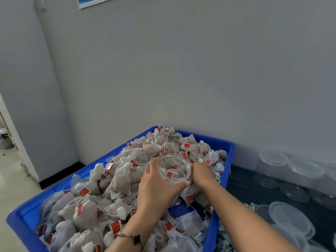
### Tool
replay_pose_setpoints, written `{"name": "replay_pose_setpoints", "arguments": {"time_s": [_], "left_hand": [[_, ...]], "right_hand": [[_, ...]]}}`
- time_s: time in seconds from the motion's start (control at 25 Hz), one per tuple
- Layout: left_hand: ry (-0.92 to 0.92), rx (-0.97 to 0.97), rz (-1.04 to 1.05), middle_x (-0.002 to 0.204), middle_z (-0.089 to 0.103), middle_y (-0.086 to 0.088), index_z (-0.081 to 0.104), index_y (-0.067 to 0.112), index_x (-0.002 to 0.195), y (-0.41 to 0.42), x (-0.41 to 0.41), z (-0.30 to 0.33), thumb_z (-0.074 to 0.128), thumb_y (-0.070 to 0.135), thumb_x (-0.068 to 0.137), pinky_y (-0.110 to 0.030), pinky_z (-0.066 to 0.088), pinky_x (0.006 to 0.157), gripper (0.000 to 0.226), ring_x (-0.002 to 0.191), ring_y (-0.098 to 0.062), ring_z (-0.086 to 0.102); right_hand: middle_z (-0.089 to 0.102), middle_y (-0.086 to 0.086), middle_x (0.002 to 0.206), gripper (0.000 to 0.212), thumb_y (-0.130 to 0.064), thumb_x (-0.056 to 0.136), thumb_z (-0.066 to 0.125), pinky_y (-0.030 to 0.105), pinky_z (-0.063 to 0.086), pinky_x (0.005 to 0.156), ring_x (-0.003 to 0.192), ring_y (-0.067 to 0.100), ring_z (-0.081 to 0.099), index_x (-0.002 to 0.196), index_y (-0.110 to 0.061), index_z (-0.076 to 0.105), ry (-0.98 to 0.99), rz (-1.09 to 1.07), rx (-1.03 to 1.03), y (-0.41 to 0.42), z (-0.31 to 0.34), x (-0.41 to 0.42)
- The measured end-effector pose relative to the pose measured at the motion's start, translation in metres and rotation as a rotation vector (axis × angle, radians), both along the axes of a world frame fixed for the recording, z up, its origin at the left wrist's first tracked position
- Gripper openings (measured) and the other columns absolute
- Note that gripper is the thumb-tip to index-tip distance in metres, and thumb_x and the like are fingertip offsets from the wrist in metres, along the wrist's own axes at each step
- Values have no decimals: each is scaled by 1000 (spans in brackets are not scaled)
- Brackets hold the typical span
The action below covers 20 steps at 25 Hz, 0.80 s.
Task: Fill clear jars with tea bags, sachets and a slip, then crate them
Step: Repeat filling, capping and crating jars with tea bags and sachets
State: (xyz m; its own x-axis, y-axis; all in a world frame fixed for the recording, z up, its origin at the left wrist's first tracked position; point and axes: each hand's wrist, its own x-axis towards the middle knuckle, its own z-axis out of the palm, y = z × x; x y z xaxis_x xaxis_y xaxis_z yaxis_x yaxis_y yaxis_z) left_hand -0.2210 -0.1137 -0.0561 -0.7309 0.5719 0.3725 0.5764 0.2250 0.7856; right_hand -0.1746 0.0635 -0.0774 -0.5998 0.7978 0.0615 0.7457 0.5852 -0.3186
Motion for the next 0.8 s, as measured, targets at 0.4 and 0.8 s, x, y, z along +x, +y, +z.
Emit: {"name": "replay_pose_setpoints", "arguments": {"time_s": [0.4, 0.8], "left_hand": [[-11, -61, -17, 144, 42, 5, 26, 30, 145, -2, 1, 0, 76, 69, 51, -28, 40, 96, 113, 126, -15, 45], [45, 30, -220, 123, 55, 13, 41, 31, 131, -11, 57, 55, 75, 66, 51, -23, 44, 82, 94, 101, -2, 51]], "right_hand": [[63, -10, 92, 12, -17, 92, 57, 10, 40, 60, 79, 2, 58, 102, -25, 56, 677, 55, 38, -31, 59, 49], [69, -8, 81, 18, -18, 85, 65, 22, 50, 69, 75, 11, 65, 82, -31, 53, 670, 325, -94, -99, 168, 154]]}}
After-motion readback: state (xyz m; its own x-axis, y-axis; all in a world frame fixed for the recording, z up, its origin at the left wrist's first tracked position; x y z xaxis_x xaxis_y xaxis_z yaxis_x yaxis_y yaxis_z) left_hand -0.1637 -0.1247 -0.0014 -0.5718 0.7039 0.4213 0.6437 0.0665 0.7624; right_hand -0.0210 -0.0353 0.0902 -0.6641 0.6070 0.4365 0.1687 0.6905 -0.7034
